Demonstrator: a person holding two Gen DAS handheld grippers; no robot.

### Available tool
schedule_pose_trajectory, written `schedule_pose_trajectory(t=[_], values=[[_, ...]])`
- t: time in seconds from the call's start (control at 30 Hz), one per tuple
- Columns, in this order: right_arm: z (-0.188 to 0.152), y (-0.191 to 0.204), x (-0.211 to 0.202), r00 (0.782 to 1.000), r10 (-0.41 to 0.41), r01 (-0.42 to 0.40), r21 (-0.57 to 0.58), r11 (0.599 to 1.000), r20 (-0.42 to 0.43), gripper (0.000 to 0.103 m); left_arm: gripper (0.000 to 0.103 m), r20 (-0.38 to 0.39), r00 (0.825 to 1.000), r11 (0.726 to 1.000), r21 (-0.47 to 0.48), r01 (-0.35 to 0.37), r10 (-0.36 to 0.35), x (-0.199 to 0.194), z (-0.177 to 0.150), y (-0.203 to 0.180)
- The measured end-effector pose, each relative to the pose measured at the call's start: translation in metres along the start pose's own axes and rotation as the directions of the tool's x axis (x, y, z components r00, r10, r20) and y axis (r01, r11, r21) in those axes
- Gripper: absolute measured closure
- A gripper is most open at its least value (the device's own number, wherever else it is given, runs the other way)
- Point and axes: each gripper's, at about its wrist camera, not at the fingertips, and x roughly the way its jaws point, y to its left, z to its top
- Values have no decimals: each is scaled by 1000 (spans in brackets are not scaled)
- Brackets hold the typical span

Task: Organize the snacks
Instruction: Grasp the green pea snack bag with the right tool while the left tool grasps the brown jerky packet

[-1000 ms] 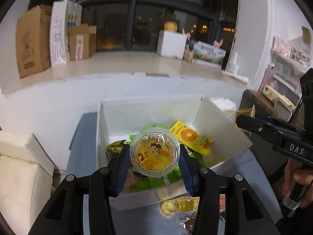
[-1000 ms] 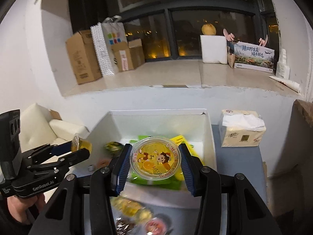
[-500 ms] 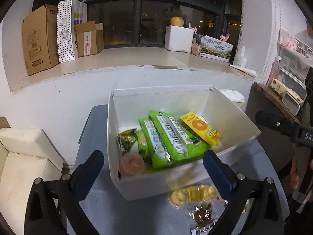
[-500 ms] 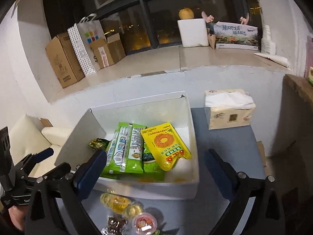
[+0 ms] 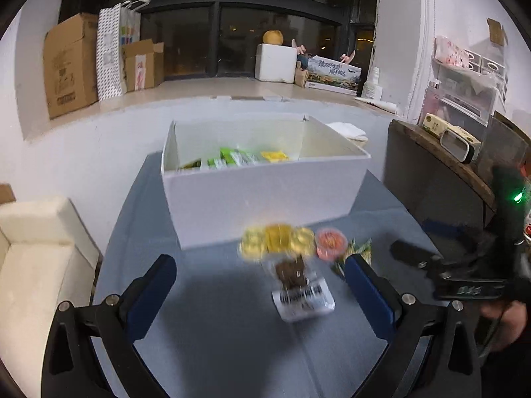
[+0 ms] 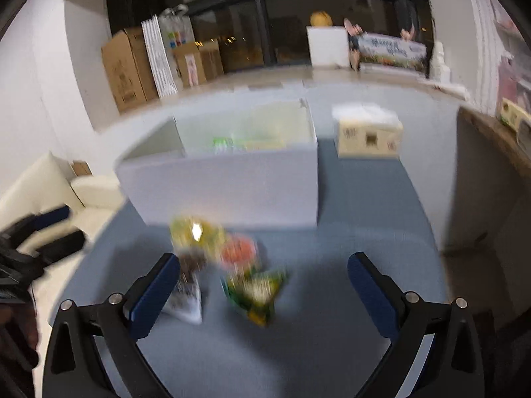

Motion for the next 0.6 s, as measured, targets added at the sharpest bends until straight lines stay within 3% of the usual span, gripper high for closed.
schedule_pose_trajectory(t=[0.17, 0.43, 0.53, 0.6], values=[[-20, -4, 32, 997, 0, 4, 48, 999, -79, 0, 0, -36, 999, 1000, -27, -3, 2, -6, -25, -3], [-17, 5, 68, 993, -19, 22, 30, 999, -115, 2, 0, -75, 997, 998, -55, 2, -7, -4, -47, -2], [-16, 6, 78, 991, -15, 19, 28, 999, -133, 20, 0, -88, 996, 999, -50, 5, -10, -1, -49, -5], [-14, 10, 78, 991, 15, -14, 11, 1000, -133, 41, 0, -98, 995, 999, -50, 8, -13, 4, -50, -6]])
